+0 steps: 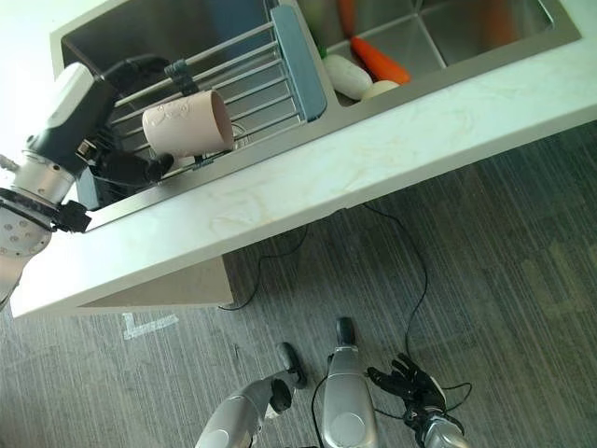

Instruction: Place the dishes in the dishwasher.

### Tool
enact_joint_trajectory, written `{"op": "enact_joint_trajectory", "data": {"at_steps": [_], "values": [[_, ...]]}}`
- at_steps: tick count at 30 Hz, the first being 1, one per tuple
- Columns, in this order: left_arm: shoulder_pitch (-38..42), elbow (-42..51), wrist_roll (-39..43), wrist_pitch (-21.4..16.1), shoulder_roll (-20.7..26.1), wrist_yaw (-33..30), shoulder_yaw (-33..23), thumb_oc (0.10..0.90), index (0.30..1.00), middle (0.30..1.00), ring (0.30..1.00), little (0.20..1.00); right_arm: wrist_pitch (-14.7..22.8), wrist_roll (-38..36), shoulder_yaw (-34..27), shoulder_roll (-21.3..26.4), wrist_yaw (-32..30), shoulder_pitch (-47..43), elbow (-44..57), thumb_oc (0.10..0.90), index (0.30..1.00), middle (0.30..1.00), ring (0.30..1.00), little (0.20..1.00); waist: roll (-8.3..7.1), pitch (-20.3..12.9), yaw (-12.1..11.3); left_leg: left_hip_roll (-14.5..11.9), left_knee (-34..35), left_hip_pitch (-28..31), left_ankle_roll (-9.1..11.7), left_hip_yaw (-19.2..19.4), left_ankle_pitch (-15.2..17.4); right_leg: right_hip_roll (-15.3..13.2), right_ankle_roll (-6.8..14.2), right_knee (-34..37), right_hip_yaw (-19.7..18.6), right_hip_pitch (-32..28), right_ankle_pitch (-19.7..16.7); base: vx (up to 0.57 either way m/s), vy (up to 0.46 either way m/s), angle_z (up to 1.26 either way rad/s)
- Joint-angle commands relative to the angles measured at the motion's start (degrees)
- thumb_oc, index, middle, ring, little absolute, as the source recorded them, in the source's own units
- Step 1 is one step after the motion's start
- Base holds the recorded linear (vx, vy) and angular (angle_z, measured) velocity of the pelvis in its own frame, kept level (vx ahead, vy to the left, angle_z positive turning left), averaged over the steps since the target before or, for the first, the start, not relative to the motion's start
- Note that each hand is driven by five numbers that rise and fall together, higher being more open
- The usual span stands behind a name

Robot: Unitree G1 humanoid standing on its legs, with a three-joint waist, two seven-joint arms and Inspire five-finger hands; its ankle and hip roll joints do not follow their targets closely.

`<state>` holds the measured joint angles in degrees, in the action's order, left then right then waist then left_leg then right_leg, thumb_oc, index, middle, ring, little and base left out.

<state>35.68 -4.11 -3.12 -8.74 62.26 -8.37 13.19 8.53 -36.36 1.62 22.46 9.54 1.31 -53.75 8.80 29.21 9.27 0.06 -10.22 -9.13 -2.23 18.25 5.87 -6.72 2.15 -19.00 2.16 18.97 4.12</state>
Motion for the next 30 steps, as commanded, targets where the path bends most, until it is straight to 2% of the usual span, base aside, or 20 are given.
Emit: {"op": "enact_joint_trajectory", "data": {"at_steps": [1,9,13,15,16,18,25,26,27,30], "values": [[4.32,-0.68,-2.24,-2.40,6.16,-5.49,-5.75,0.800,0.900,0.900,0.900,0.900,1.62,-3.12,0.00,1.49,-0.26,3.75,1.08,0.800,0.900,0.900,0.900,0.900,-0.25,-4.42,0.58,-2.96,-6.97,-5.45,4.24,-5.66,2.56,-5.45,6.88,1.81,2.50,-2.79,1.04,0.00,0.000,0.00],[7.30,-1.43,-2.78,-0.97,8.20,-2.77,-2.57,0.800,0.900,0.900,0.900,0.900,1.21,-3.17,-0.41,2.86,0.01,3.06,1.83,0.800,0.900,0.900,0.900,0.900,0.45,-3.01,0.84,-2.85,-6.97,-5.74,4.21,-5.59,2.14,-5.84,6.92,1.81,2.75,-2.52,0.68,0.00,0.003,0.00],[10.15,-1.04,3.09,-0.89,8.29,2.70,-0.22,0.800,0.900,0.900,0.900,0.900,1.01,-3.25,-0.32,3.57,0.22,2.30,2.10,0.800,0.900,0.900,0.900,0.900,0.80,-2.16,1.07,-2.70,-6.97,-6.49,4.13,-5.54,1.93,-6.00,6.97,1.81,2.63,-1.58,0.17,0.00,0.000,0.00],[12.81,-0.59,7.97,1.07,7.65,9.04,2.41,0.800,0.900,0.900,0.900,0.900,1.01,-3.11,-0.55,3.98,0.60,1.81,1.85,0.800,0.900,0.900,0.900,0.900,0.94,-1.58,1.27,-2.68,-6.97,-6.70,4.09,-5.44,1.77,-6.10,7.10,1.81,2.49,-1.27,-0.10,-0.01,0.007,-0.03],[13.91,-0.51,8.49,2.23,7.35,9.98,3.36,0.800,0.900,0.900,0.900,0.900,0.99,-3.08,-0.55,4.09,0.63,1.72,1.87,0.800,0.900,0.900,0.900,0.900,1.00,-1.41,1.38,-2.68,-6.97,-6.68,4.05,-5.38,1.75,-6.14,7.13,1.81,2.50,-1.25,-0.17,0.00,0.010,-0.08],[16.34,-0.97,9.00,3.78,6.79,10.35,5.47,0.800,0.900,0.900,0.900,0.900,1.34,-2.94,-0.33,4.11,0.61,1.63,1.64,0.800,0.900,0.900,0.900,0.900,1.08,-1.17,1.74,-2.70,-6.97,-6.48,4.03,-5.19,1.69,-6.24,7.17,1.81,2.51,-1.44,-0.20,0.01,0.005,-0.03],[22.94,-2.09,11.23,5.58,6.85,12.40,9.96,0.800,0.900,0.900,0.900,0.900,2.11,-3.33,0.03,4.69,0.84,1.31,1.20,0.800,0.900,0.900,0.900,0.900,1.43,-0.80,2.54,-2.94,-6.97,-6.55,4.27,-4.59,1.47,-6.16,7.18,1.81,1.99,-0.93,-0.48,0.00,0.001,0.00],[23.63,-2.32,11.45,6.20,6.81,13.20,10.61,0.800,0.900,0.900,0.900,0.900,2.18,-3.61,-0.06,4.70,0.93,1.24,1.14,0.800,0.900,0.900,0.900,0.900,1.44,-0.72,2.62,-2.97,-6.97,-6.60,4.25,-4.57,1.43,-6.15,7.19,1.81,1.94,-0.81,-0.60,0.00,0.000,0.00],[25.25,-2.22,9.86,8.83,6.72,13.89,12.24,0.800,0.900,0.900,0.900,0.900,2.16,-4.76,-0.01,4.68,0.46,0.90,1.44,0.800,0.900,0.900,0.900,0.900,1.45,-0.40,2.80,-2.93,-6.97,-6.52,4.26,-4.55,1.67,-6.17,7.31,1.81,1.93,-0.81,-0.43,0.00,0.000,0.00],[26.31,-3.82,9.55,10.64,7.01,13.89,13.62,0.800,0.900,0.900,0.900,0.900,2.15,-5.35,-0.09,4.81,0.47,0.79,1.69,0.800,0.900,0.900,0.900,0.900,1.46,-0.16,2.99,-2.99,-6.97,-6.53,4.27,-4.50,1.57,-6.07,7.29,1.81,1.72,-0.73,-0.52,0.00,0.000,0.00]]}}
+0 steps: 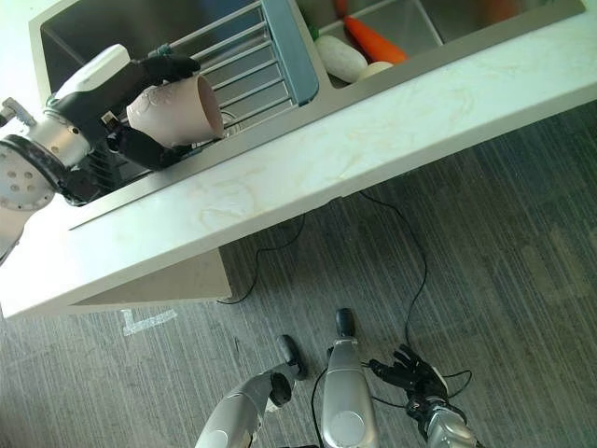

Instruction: Place the dishes in the dishwasher.

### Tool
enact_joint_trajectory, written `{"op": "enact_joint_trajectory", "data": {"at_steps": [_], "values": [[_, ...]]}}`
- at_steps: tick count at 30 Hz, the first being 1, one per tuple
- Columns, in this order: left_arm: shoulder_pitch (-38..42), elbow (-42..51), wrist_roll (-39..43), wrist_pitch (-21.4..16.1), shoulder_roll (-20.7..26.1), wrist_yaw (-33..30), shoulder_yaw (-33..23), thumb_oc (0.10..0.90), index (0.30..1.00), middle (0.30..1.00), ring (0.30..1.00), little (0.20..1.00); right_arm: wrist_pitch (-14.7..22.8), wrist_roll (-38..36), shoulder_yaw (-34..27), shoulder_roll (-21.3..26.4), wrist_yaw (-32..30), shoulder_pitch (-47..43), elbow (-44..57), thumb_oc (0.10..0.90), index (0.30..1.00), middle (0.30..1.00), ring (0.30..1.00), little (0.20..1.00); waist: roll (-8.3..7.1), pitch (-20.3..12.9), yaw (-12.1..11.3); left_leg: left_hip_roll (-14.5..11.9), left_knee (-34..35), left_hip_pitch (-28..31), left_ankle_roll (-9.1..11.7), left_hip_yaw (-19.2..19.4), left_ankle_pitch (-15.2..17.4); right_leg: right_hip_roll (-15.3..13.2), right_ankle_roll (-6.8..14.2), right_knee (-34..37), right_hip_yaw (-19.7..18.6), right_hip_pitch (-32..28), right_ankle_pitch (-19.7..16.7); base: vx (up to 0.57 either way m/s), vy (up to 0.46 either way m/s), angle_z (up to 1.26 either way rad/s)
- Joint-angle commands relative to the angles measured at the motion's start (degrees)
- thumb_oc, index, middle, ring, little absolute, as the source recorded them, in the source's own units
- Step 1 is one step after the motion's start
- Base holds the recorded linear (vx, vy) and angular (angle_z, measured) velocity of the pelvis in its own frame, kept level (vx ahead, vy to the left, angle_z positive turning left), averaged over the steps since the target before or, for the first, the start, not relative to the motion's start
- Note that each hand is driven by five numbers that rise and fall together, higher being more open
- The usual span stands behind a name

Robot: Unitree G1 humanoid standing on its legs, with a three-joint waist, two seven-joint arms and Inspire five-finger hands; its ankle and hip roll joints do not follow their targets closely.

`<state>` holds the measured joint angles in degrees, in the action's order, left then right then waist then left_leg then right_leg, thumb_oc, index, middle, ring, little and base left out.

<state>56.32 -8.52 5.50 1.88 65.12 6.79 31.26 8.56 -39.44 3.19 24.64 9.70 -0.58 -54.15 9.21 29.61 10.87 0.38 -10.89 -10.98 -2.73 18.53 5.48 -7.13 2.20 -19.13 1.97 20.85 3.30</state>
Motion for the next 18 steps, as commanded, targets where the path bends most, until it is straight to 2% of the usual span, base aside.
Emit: {"op": "enact_joint_trajectory", "data": {"at_steps": [1,6,11,14,18], "values": [[6.00,-0.28,0.82,0.45,4.30,-1.23,-4.22,0.800,0.900,0.900,0.900,0.900,2.18,-2.46,-1.58,2.64,0.28,2.74,2.26,0.800,0.900,0.900,0.900,0.900,1.06,-0.52,1.41,-3.36,-6.30,-4.79,4.80,-4.70,1.93,-5.68,7.28,1.95,1.85,-2.47,0.28,0.00,0.000,0.00],[7.18,-4.61,-0.04,-0.42,5.38,-1.22,-3.01,0.800,0.900,0.900,0.900,0.900,2.16,-3.26,-1.42,2.97,-0.21,2.70,3.12,0.800,0.900,0.900,0.900,0.900,1.23,0.17,1.63,-3.50,-6.30,-5.18,4.81,-4.43,1.63,-5.76,7.29,1.95,1.80,-1.93,-0.10,-0.01,0.003,-0.01],[8.39,-8.44,-4.58,-1.61,6.66,-3.19,-1.65,0.800,0.900,0.900,0.900,0.900,2.59,-5.39,-1.34,3.39,-0.79,2.64,3.94,0.800,0.900,0.900,0.900,0.900,1.59,0.19,1.60,-3.57,-6.30,-6.47,4.89,-4.25,1.29,-5.89,7.40,1.95,1.75,-0.60,-0.43,0.00,0.000,0.00],[9.66,-10.39,-4.52,-0.63,7.68,-1.85,-0.65,0.800,0.900,0.900,0.900,0.900,2.57,-6.04,-1.87,3.90,-0.51,2.64,4.44,0.800,0.900,0.900,0.900,0.900,1.84,0.19,1.48,-3.67,-6.30,-7.37,5.02,-4.19,1.00,-5.94,7.45,1.95,1.72,0.33,-0.74,-0.02,0.015,-0.06],[10.50,-13.36,-3.25,-2.32,8.37,-2.36,0.12,0.800,0.900,0.900,0.900,0.900,2.53,-6.80,-1.86,3.89,-1.01,2.65,5.64,0.800,0.900,0.900,0.900,0.900,1.85,0.19,1.29,-3.82,-6.30,-8.39,5.00,-4.09,0.70,-6.07,7.56,1.95,1.95,1.27,-1.04,-0.03,0.001,-0.04]]}}
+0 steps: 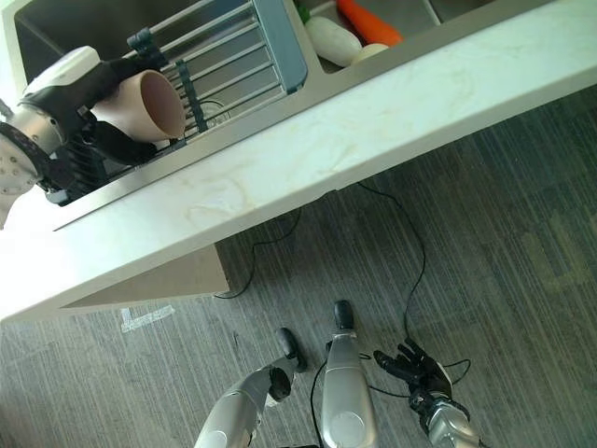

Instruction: Place the dishes in the dishwasher.

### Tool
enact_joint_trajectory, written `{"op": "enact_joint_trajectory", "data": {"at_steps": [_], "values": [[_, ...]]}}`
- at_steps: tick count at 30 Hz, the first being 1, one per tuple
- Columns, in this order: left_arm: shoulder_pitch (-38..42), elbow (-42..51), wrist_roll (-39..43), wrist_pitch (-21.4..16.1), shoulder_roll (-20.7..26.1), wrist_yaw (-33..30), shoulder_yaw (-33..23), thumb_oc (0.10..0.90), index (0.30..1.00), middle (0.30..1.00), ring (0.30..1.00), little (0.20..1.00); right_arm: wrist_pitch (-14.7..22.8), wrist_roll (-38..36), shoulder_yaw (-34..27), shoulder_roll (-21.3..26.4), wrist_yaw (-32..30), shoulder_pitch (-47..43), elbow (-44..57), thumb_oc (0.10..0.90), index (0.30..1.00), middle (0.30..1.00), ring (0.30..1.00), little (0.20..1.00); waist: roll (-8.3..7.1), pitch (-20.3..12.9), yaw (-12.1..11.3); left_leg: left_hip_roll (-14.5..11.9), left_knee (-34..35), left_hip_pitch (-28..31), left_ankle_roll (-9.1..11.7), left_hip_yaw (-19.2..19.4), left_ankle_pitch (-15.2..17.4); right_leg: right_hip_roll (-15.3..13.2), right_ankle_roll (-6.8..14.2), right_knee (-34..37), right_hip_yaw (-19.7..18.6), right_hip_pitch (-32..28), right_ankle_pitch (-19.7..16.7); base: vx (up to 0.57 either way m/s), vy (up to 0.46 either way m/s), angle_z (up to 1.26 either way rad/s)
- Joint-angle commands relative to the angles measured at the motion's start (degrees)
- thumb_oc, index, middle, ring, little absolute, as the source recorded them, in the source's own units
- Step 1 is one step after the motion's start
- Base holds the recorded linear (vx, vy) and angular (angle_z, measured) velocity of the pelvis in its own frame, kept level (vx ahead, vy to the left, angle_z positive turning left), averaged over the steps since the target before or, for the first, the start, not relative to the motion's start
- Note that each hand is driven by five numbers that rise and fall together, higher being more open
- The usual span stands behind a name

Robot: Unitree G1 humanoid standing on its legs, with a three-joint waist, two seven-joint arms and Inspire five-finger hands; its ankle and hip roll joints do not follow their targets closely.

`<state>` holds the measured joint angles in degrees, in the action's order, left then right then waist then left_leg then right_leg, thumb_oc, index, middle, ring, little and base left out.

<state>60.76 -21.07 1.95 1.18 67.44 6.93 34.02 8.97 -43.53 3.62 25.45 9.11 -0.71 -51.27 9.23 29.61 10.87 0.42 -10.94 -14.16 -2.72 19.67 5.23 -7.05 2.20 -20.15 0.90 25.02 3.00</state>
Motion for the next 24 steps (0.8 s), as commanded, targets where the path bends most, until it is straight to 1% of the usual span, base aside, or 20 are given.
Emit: {"op": "enact_joint_trajectory", "data": {"at_steps": [1,7,8,9,11,13,14,15,17,19,22,23,24], "values": [[6.52,-1.85,1.27,-2.91,6.12,-2.33,-2.30,0.800,0.900,0.900,0.900,0.900,2.04,-2.59,-2.30,3.21,-0.24,2.70,3.02,0.800,0.900,0.900,0.900,0.900,1.81,0.18,1.23,-3.94,-6.25,-5.61,4.98,-5.18,0.84,-6.20,7.53,2.96,3.06,-2.49,-0.87,-0.03,-0.003,-0.02],[7.90,-2.49,5.63,-5.49,5.77,-0.79,-1.53,0.800,0.900,0.900,0.900,0.900,1.70,-2.50,-1.66,2.80,-0.54,2.34,3.60,0.800,0.900,0.900,0.900,0.900,1.49,0.18,0.96,-4.24,-6.25,-6.52,4.99,-4.96,0.48,-6.28,7.60,2.96,3.44,-1.69,-1.22,-0.01,-0.001,0.00],[8.27,-2.03,6.69,-5.65,5.39,-0.17,-1.29,0.424,0.335,0.335,0.335,0.335,1.61,-2.52,-1.55,2.65,-0.78,2.25,3.69,0.800,0.900,0.900,0.900,0.900,1.44,0.18,0.97,-4.28,-6.25,-6.56,5.00,-4.85,0.47,-6.30,7.63,2.96,3.50,-1.60,-1.29,0.00,0.000,0.00],[8.50,-1.73,6.52,-5.54,5.15,-0.20,-1.17,0.400,0.300,0.300,0.300,0.300,1.57,-2.48,-1.53,2.63,-0.81,2.26,3.79,0.800,0.900,0.900,0.900,0.900,1.41,0.18,0.99,-4.32,-6.25,-6.63,5.00,-4.79,0.45,-6.31,7.62,2.96,3.53,-1.52,-1.31,0.00,0.000,0.00],[9.18,-0.81,5.79,-5.11,4.60,-0.13,-0.51,0.400,0.300,0.300,0.300,0.300,1.81,-2.64,-1.29,2.53,-0.82,2.17,3.69,0.800,0.900,0.900,0.900,0.900,1.31,0.18,0.99,-4.37,-6.25,-6.80,4.98,-4.75,0.45,-6.39,7.69,2.96,3.61,-1.36,-1.40,0.00,0.000,0.00],[9.89,-0.06,7.03,-4.48,3.84,0.92,0.22,0.400,0.300,0.300,0.300,0.300,2.01,-2.59,-1.23,2.43,-0.63,1.98,3.34,0.800,0.900,0.900,0.900,0.900,1.21,0.18,1.06,-4.43,-6.25,-6.74,4.95,-4.69,0.48,-6.34,7.70,2.96,3.59,-1.34,-1.47,0.00,0.000,0.00],[10.07,0.36,6.57,-4.99,3.66,0.62,0.37,0.400,0.300,0.300,0.300,0.300,2.09,-2.58,-1.24,2.37,-0.54,1.95,3.19,0.800,0.900,0.900,0.900,0.900,1.20,0.18,1.06,-4.45,-6.25,-6.65,4.95,-4.64,0.52,-6.38,7.74,2.96,3.62,-1.41,-1.47,0.00,0.000,0.00],[10.14,0.86,5.71,-6.35,3.43,-0.63,0.51,0.400,0.300,0.300,0.300,0.300,2.06,-2.47,-1.24,2.21,-0.49,1.80,3.02,0.800,0.900,0.900,0.900,0.900,1.11,0.18,1.11,-4.50,-6.25,-6.47,4.95,-4.57,0.57,-6.36,7.77,2.96,3.60,-1.54,-1.47,0.00,0.000,0.00],[11.50,2.23,0.81,-9.33,3.27,-4.50,1.40,0.400,0.300,0.300,0.300,0.300,2.53,-2.54,-0.86,1.86,-0.48,1.66,2.42,0.800,0.900,0.900,0.900,0.900,0.95,0.18,1.24,-4.49,-6.25,-5.82,4.88,-4.31,0.80,-6.43,7.76,2.96,3.68,-2.05,-1.33,-0.02,-0.013,0.00],[13.54,4.01,-0.07,-10.72,3.59,-7.72,2.63,0.400,0.300,0.300,0.300,0.300,2.82,-2.71,-0.36,1.60,-0.42,1.64,1.77,0.800,0.900,0.900,0.900,0.900,0.71,0.18,1.31,-4.46,-6.25,-4.80,4.84,-4.24,1.02,-6.47,7.70,2.96,3.82,-2.95,-1.12,-0.04,-0.040,0.02],[15.30,8.98,-1.27,-8.28,4.16,-10.61,2.45,0.400,0.300,0.300,0.300,0.300,2.73,-2.06,-0.30,0.39,-0.72,1.97,1.12,0.800,0.900,0.900,0.900,0.900,0.13,0.17,1.10,-4.18,-6.25,-2.00,4.67,-4.25,1.75,-6.62,7.69,2.96,4.33,-5.69,-0.48,-0.03,-0.065,0.08],[15.15,10.78,-1.89,-7.16,4.58,-11.72,1.93,0.400,0.300,0.300,0.300,0.300,2.59,-1.83,-0.14,-0.22,-1.22,2.28,0.59,0.800,0.900,0.900,0.900,0.900,-0.09,-0.83,0.82,-4.01,-6.25,-0.66,4.59,-4.17,2.21,-6.75,7.70,2.96,4.65,-6.98,0.05,-0.01,-0.073,0.06],[14.87,11.21,-2.28,-7.03,4.88,-12.24,1.53,0.400,0.300,0.300,0.300,0.300,2.57,-1.57,0.01,-0.53,-1.51,2.59,0.05,0.800,0.900,0.900,0.900,0.900,-0.19,-1.58,0.67,-3.94,-6.25,0.24,4.54,-4.09,2.50,-6.84,7.67,2.96,4.85,-7.80,0.41,0.01,-0.064,0.03]]}}
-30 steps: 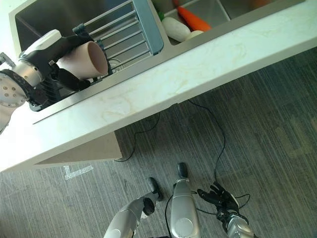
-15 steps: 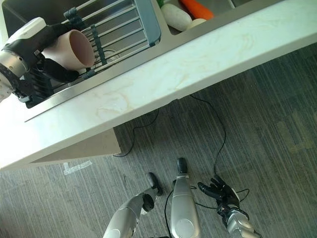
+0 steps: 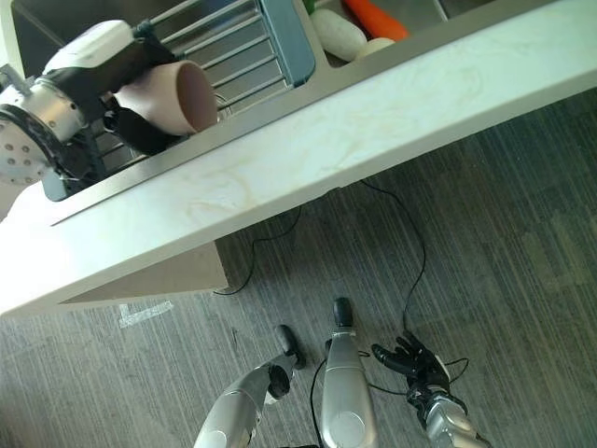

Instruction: Place the dishes in the dishwasher.

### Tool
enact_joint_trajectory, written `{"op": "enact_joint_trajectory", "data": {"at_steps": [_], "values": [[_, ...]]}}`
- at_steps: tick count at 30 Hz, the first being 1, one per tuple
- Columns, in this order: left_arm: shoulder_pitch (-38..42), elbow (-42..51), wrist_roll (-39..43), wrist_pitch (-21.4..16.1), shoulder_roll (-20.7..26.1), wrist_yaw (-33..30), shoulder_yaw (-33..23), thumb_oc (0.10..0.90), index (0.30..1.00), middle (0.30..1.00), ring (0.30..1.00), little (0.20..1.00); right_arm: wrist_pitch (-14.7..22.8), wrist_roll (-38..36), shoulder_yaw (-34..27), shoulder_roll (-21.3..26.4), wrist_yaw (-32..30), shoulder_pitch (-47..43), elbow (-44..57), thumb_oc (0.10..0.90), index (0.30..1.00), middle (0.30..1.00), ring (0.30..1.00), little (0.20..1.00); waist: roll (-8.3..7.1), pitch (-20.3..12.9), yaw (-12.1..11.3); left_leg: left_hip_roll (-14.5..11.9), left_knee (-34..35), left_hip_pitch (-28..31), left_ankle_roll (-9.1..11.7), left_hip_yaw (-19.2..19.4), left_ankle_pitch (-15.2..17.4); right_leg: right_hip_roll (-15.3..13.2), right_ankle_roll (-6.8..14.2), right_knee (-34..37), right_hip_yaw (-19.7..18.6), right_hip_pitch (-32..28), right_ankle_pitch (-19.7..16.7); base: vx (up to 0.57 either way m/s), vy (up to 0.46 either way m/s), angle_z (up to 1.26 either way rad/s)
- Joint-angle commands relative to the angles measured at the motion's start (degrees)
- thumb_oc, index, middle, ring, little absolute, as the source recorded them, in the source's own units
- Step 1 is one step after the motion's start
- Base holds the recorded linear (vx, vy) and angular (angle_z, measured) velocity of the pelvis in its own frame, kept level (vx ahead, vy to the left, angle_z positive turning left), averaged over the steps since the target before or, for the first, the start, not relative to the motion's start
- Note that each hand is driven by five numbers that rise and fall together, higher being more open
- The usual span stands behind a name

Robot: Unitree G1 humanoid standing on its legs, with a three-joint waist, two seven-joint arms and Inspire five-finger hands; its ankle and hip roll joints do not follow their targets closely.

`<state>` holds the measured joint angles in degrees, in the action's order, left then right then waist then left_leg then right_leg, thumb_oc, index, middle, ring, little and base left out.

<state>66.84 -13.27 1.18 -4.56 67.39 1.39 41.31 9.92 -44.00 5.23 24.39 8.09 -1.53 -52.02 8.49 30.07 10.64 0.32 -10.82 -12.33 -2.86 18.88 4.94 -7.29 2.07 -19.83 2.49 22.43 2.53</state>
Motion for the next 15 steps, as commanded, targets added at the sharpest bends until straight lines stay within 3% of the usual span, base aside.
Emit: {"op": "enact_joint_trajectory", "data": {"at_steps": [1,7,11,15], "values": [[8.38,3.78,-1.80,-1.21,5.29,-7.32,-6.17,0.400,0.300,0.300,0.300,0.300,1.54,-0.63,-1.57,0.25,-0.69,3.84,0.37,0.800,0.900,0.900,0.900,0.900,0.45,-2.82,0.79,-3.83,-6.37,-0.75,4.67,-3.20,3.02,-6.55,7.72,2.64,3.53,-6.04,1.29,0.01,-0.038,0.06],[7.14,7.36,-4.33,1.63,9.28,-13.93,-9.44,0.400,0.300,0.300,0.300,0.300,0.26,1.75,-2.53,-1.03,-1.76,5.82,-4.35,0.800,0.900,0.900,0.900,0.900,-0.21,-9.27,-1.14,-4.22,-6.37,5.30,4.68,-2.54,4.19,-5.05,6.39,2.64,6.35,-12.55,4.48,0.01,-0.127,0.13],[4.97,6.29,-2.32,1.45,14.54,-18.51,-13.18,0.400,0.300,0.300,0.300,0.300,-0.40,4.29,-3.63,-0.51,-1.00,6.77,-7.69,0.800,0.900,0.900,0.900,0.900,0.52,-13.52,-3.27,-4.57,-6.37,8.17,5.07,-3.84,4.80,-3.52,5.30,2.64,8.05,-16.18,6.76,0.06,-0.119,0.26],[-9.33,2.58,2.09,-2.10,22.80,-21.54,-26.51,0.400,0.300,0.300,0.300,0.300,-2.06,9.39,-6.56,1.11,1.08,7.47,-12.37,0.800,0.900,0.900,0.900,0.900,2.13,-17.71,-7.14,-6.17,-6.37,9.59,6.84,-4.98,4.67,-2.16,4.15,2.64,11.73,-19.80,9.66,0.02,-0.130,0.52]]}}
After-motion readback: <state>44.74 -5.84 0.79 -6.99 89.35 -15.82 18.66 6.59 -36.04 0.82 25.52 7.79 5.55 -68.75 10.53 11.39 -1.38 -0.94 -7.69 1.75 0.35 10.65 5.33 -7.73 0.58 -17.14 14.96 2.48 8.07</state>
